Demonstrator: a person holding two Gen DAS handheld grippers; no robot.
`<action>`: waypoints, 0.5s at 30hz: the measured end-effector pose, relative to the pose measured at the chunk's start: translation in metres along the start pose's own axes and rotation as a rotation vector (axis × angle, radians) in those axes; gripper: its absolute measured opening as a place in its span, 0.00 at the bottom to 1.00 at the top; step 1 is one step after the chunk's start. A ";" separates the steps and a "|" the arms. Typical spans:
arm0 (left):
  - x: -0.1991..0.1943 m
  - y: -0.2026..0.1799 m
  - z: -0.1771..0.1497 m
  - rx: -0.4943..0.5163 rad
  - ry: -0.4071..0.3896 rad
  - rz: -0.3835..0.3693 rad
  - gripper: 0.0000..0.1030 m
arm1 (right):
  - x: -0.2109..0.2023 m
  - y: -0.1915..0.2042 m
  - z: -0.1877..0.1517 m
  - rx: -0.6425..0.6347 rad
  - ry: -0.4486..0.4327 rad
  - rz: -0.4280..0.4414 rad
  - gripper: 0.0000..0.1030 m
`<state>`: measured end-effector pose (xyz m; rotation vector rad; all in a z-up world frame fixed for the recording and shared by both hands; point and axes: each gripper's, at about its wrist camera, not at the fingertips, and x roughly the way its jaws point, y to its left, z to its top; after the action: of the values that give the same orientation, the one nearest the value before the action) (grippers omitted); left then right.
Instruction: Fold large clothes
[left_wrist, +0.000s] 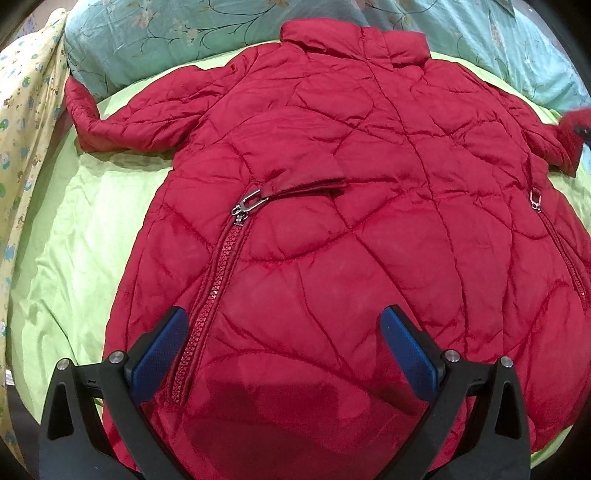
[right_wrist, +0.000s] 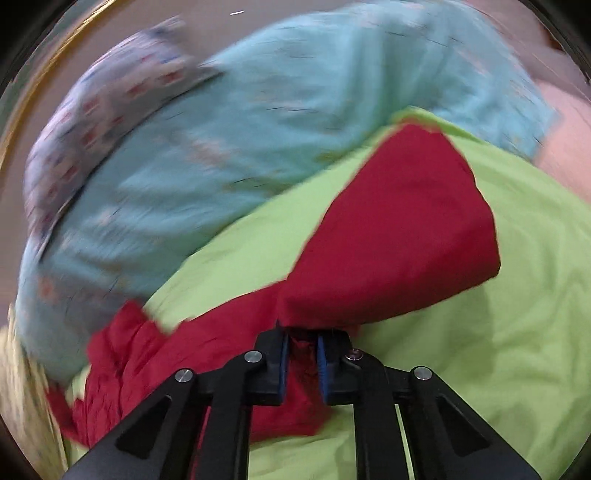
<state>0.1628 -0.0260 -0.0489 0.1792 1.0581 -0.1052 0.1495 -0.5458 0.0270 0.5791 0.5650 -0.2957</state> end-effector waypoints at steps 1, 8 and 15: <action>0.000 0.001 -0.001 -0.005 0.000 -0.004 1.00 | -0.001 0.017 -0.002 -0.045 0.007 0.022 0.11; 0.000 0.020 -0.005 -0.060 0.003 -0.051 1.00 | 0.000 0.143 -0.037 -0.226 0.107 0.260 0.09; -0.009 0.043 0.004 -0.113 -0.044 -0.120 1.00 | 0.034 0.240 -0.088 -0.330 0.246 0.380 0.09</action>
<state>0.1693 0.0149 -0.0346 0.0110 1.0280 -0.1565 0.2400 -0.3053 0.0496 0.3921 0.7092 0.2292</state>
